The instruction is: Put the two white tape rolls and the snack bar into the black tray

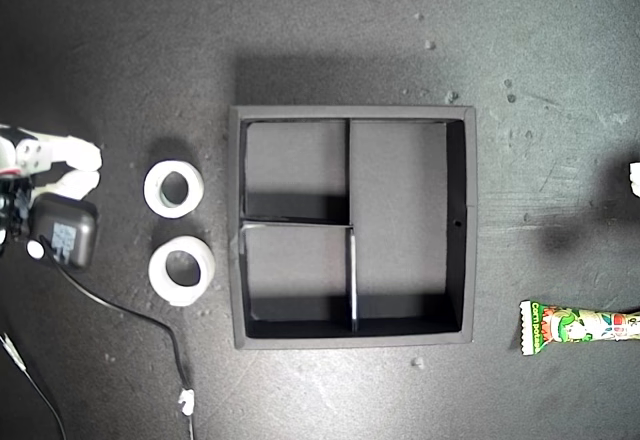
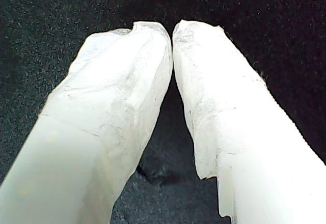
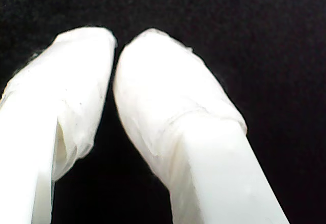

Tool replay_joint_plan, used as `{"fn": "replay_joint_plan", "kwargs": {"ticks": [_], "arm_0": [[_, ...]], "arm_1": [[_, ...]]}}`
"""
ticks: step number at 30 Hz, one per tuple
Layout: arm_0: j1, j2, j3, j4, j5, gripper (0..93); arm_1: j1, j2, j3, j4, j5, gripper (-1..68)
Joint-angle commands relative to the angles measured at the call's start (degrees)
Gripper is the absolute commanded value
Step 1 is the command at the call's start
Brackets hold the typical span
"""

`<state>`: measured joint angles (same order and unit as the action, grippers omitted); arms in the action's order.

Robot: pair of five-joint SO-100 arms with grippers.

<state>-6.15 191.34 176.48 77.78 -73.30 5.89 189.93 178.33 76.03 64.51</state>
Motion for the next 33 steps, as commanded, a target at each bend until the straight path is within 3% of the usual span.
{"fn": "replay_joint_plan", "kwargs": {"ticks": [1, 33], "arm_0": [[0.62, 2.72, 3.34, 2.11, -3.52, 0.2], [1.76, 2.72, 3.34, 1.76, -4.57, 0.2]], "arm_1": [[-0.62, -0.26, 0.70, 0.18, 0.09, 0.0], [-1.85, -0.26, 0.70, -2.11, -4.57, 0.0]]}}
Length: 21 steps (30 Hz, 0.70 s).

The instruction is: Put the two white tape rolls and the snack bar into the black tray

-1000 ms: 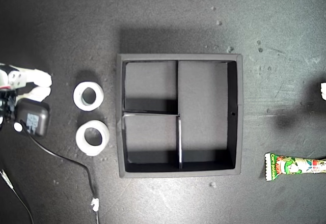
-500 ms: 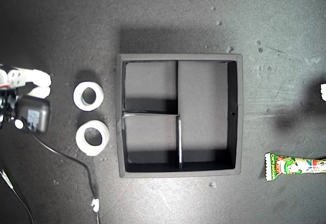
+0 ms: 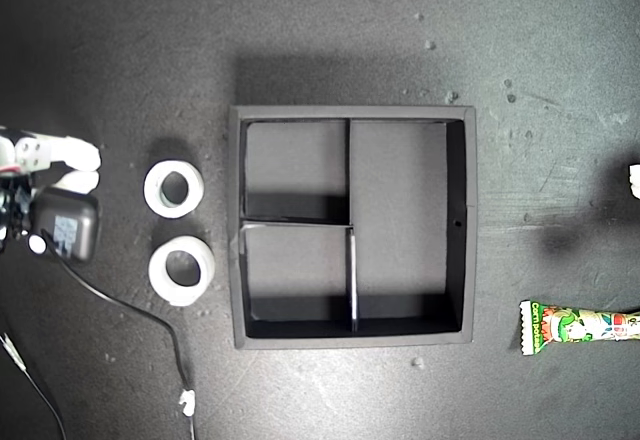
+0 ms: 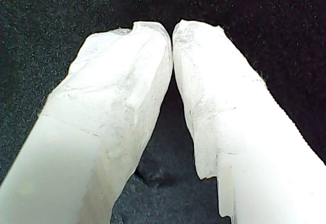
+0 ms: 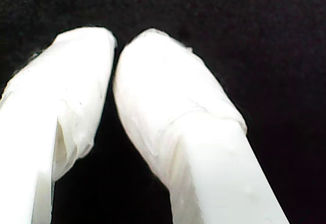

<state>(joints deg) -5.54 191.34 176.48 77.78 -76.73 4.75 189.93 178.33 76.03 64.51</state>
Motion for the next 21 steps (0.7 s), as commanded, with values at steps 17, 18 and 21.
{"fn": "replay_joint_plan", "kwargs": {"ticks": [17, 18, 21], "arm_0": [[5.54, 2.81, 3.34, -11.60, -16.61, 0.1], [5.80, 2.81, 3.34, -12.22, -17.75, 0.0], [7.82, 2.81, 3.34, -15.56, -22.15, 0.0]], "arm_1": [[1.76, -0.26, 0.70, -50.80, -26.81, 0.0], [3.16, -0.26, 0.70, -50.36, -22.59, -0.1], [5.71, -0.26, 0.70, -50.19, -9.49, -0.3]]}}
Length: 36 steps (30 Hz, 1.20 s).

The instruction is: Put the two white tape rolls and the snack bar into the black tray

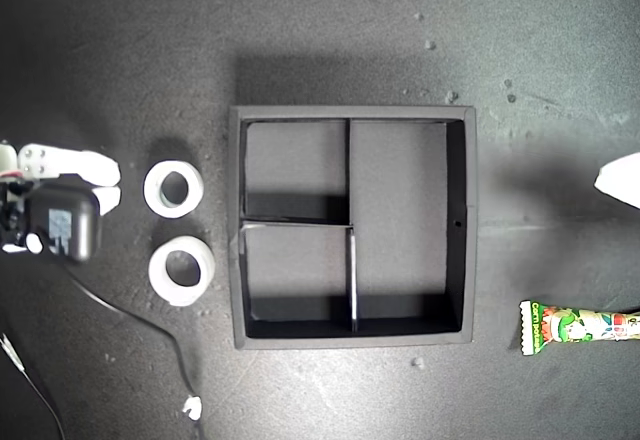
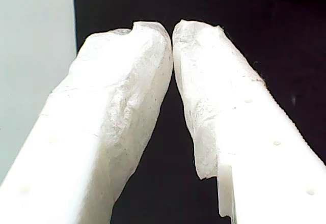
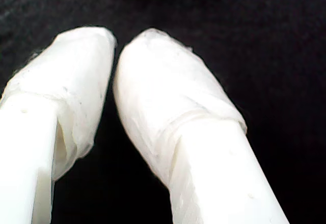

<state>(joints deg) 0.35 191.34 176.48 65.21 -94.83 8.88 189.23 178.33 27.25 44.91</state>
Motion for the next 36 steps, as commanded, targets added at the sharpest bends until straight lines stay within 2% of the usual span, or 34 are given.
{"fn": "replay_joint_plan", "kwargs": {"ticks": [1, 6, 12, 14, 17, 19, 21, 23, 27, 30, 32, 36], "arm_0": [[3.52, 2.81, 3.34, -4.75, -5.98, 0.0], [3.16, 2.72, 3.34, -18.90, 6.33, 0.0], [3.78, 2.72, 2.64, -28.92, 14.94, 8.7], [4.83, 2.72, -0.70, -29.00, 19.60, 9.1], [5.10, 0.70, -9.14, -22.59, 24.26, 9.7], [4.66, -8.88, -18.02, -20.13, 27.07, 10.2], [4.66, -24.70, -29.97, -18.81, 30.94, 10.5], [5.01, -41.48, -44.30, -15.12, 34.45, 10.5], [5.89, -67.15, -67.15, -1.32, 35.95, 10.4], [6.24, -73.74, -69.35, 1.32, 33.93, 10.8], [7.12, -74.88, -67.41, 1.41, 31.73, 11.2], [8.70, -75.23, -61.61, 1.14, 26.63, 12.1]], "arm_1": [[1.76, 0.44, 0.70, -0.97, 16.26, -0.3], [0.62, 0.70, 0.70, -5.80, 31.38, -0.5], [-3.16, 0.70, 0.70, -9.05, 28.74, -0.4], [-3.16, 0.70, 0.70, -11.69, 28.83, -0.4], [-3.87, 0.70, 0.26, -19.60, 28.92, -0.3], [-4.04, 0.26, -3.34, -19.25, 29.18, -0.1], [-4.04, -0.35, -9.67, -15.47, 29.18, 4.4], [-4.22, -2.90, -18.54, -7.65, 29.53, 7.3], [-10.28, -27.16, -46.76, 12.92, 29.44, 13.8], [-17.75, -51.06, -72.33, 32.70, 28.56, 20.2], [-22.32, -62.40, -83.23, 41.75, 29.00, 23.2], [-28.74, -67.50, -82.53, 46.67, 34.72, 23.9]]}}
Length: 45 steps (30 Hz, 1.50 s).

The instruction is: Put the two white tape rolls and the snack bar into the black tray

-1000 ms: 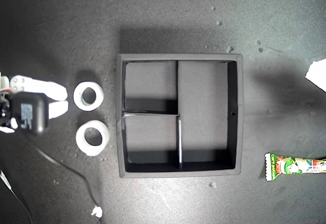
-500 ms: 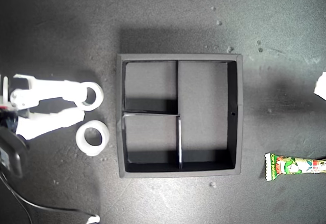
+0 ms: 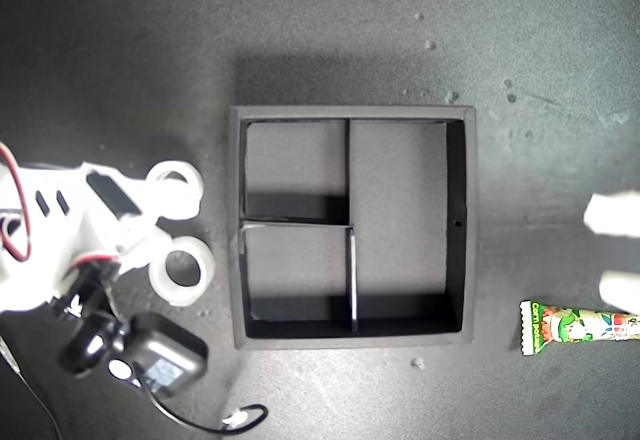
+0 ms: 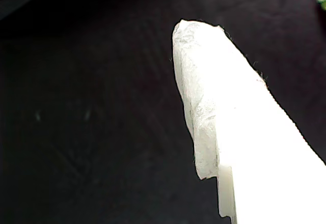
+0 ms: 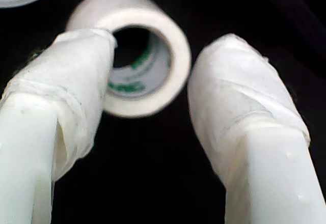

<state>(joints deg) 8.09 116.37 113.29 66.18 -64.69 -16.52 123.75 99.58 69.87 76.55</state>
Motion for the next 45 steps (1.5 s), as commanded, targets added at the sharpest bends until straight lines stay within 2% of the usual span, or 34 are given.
{"fn": "replay_joint_plan", "kwargs": {"ticks": [1, 8, 14, 30, 34, 39, 45], "arm_0": [[1.14, -0.18, 3.25, -0.26, -4.31, 12.5], [1.93, -2.46, 6.15, -2.64, -5.19, 14.4], [2.02, -7.91, 3.60, -3.34, -2.20, 16.7], [0.44, -13.10, 4.04, -8.35, -1.41, 17.7], [-1.32, -16.52, 3.60, -8.70, -2.29, 14.5], [-5.10, -17.84, 5.63, -10.55, -4.13, 2.9], [-7.82, -8.26, 10.55, -12.04, -4.48, 0.0]], "arm_1": [[-4.75, -2.02, -2.64, 4.66, 4.39, 23.9], [-9.32, -2.02, 2.11, 3.87, 8.53, 23.3], [-9.32, -2.02, 4.57, 2.64, 8.96, 22.2], [-9.76, -2.02, 9.14, -0.44, 10.90, 20.7], [-10.46, -2.02, 9.32, -0.79, 10.99, 20.7], [-11.69, -2.02, 9.40, -1.32, 11.51, 20.0], [-13.27, -2.02, 7.91, -1.41, 12.13, 18.7]]}}
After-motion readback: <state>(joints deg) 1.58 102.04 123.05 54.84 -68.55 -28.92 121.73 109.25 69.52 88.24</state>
